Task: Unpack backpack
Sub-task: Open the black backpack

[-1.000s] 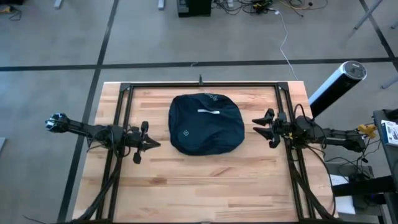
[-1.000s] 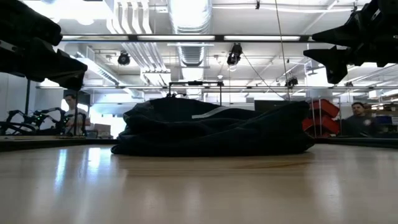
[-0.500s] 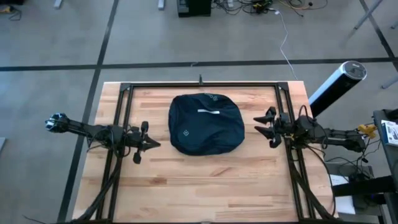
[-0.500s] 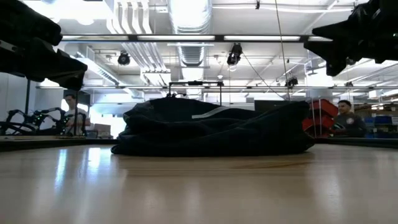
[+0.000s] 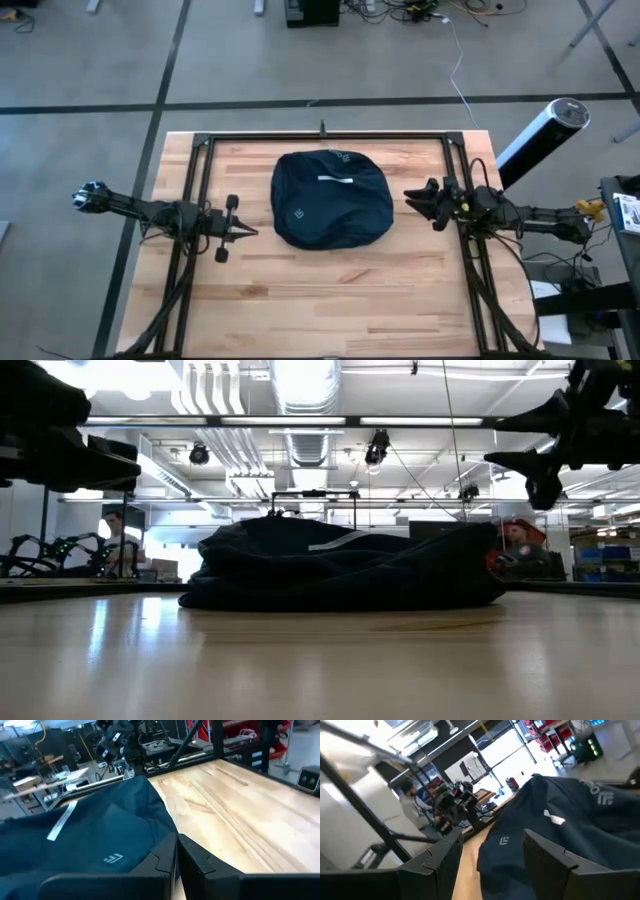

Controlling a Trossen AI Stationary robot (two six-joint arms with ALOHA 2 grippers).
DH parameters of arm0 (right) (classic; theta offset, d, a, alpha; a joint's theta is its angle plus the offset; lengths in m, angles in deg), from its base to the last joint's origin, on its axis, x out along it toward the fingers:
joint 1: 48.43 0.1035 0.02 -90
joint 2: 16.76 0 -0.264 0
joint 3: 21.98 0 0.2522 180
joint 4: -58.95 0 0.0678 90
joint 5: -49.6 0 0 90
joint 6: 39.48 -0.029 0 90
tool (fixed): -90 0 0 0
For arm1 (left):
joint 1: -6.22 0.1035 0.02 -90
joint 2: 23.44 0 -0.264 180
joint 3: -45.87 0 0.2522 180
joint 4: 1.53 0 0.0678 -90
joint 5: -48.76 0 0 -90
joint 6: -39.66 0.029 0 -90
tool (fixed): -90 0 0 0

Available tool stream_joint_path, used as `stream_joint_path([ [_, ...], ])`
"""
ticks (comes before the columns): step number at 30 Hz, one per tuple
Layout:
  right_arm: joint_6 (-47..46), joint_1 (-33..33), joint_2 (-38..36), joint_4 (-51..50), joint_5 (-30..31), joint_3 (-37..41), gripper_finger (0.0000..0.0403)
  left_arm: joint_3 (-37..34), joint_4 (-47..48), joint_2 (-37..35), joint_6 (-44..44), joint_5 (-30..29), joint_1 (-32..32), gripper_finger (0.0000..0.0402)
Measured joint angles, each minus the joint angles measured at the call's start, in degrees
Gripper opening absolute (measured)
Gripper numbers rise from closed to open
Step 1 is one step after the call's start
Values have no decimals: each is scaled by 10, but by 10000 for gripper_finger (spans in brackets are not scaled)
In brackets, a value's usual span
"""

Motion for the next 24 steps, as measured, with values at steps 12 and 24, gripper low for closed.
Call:
stream_joint_path([
  [12,-56,2,84,9,84,-6,185,0,-27,1,-27,-17,0,6],
  [24,147,8,457,10,82,-227,185,0,-269,40,-66,-189,0,6],
])
